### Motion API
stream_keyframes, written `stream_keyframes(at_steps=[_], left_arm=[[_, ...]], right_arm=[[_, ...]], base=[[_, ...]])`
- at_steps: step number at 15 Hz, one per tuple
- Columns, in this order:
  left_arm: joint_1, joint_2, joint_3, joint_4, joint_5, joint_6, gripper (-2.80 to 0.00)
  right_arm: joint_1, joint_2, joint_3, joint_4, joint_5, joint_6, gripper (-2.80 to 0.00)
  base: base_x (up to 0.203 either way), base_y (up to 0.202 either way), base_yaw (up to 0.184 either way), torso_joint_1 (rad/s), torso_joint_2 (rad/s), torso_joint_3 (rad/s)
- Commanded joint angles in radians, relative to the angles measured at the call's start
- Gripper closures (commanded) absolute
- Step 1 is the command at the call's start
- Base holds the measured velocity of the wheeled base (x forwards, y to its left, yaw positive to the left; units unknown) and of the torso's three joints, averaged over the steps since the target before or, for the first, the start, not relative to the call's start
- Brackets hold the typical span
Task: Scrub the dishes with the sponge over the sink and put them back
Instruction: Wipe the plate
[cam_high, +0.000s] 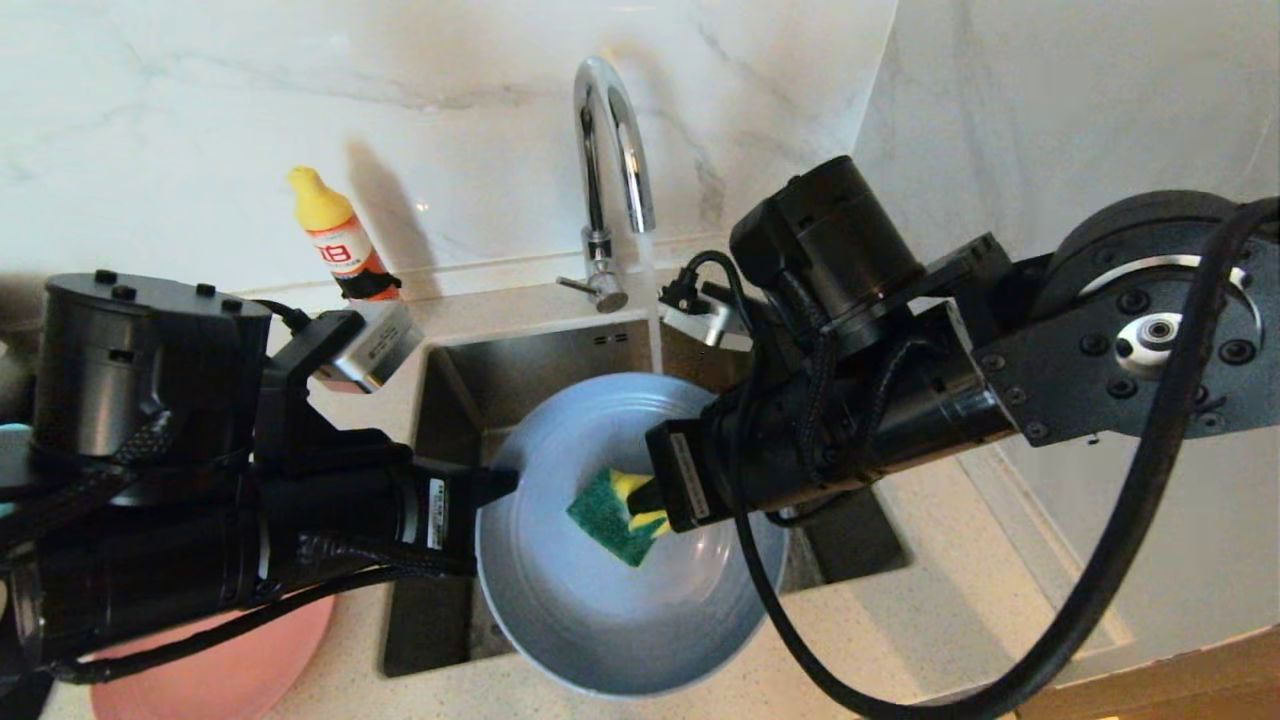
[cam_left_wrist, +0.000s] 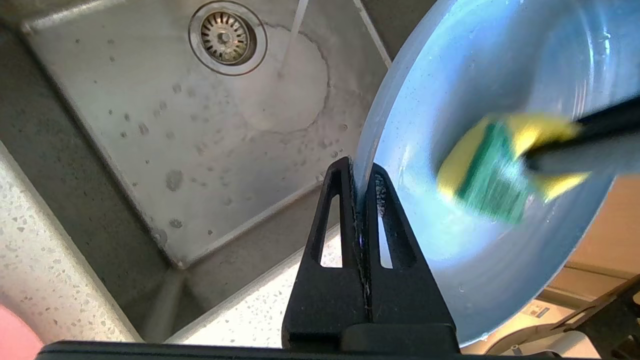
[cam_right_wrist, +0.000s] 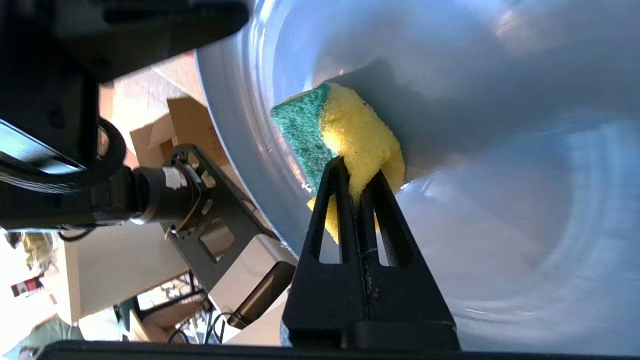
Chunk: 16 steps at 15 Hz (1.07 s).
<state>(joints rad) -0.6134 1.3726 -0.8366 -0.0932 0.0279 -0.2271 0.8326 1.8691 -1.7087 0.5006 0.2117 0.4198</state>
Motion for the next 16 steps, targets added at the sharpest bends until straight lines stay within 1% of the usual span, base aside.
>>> stream_keyframes(at_steps=[1, 3, 7, 9, 13, 16], left_arm=[[0.000, 0.000, 0.008, -0.002, 0.000, -0.001, 0.00], [0.000, -0.009, 0.008, -0.002, 0.000, 0.000, 0.00], [0.000, -0.014, 0.023, -0.002, -0.005, -0.001, 0.00], [0.000, -0.018, 0.028, -0.002, -0.004, -0.001, 0.00], [0.000, -0.018, 0.018, -0.003, -0.002, 0.000, 0.00], [0.000, -0.017, 0.017, -0.003, 0.006, 0.002, 0.00]], right_arm=[[-0.021, -0.017, -0.003, 0.005, 0.000, 0.002, 0.00], [-0.048, -0.019, -0.006, 0.006, -0.006, 0.001, 0.00], [-0.055, 0.022, -0.052, 0.004, -0.009, 0.004, 0.00], [-0.031, 0.042, -0.072, 0.007, -0.009, 0.005, 0.00], [0.038, 0.051, -0.066, 0.014, -0.011, 0.005, 0.00], [0.075, 0.052, -0.060, 0.051, -0.011, 0.005, 0.00]], base=[[0.000, 0.000, 0.000, 0.000, 0.00, 0.000], [0.000, 0.000, 0.000, 0.000, 0.00, 0.000], [0.000, 0.000, 0.000, 0.000, 0.00, 0.000], [0.000, 0.000, 0.000, 0.000, 0.00, 0.000], [0.000, 0.000, 0.000, 0.000, 0.00, 0.000], [0.000, 0.000, 0.000, 0.000, 0.00, 0.000]])
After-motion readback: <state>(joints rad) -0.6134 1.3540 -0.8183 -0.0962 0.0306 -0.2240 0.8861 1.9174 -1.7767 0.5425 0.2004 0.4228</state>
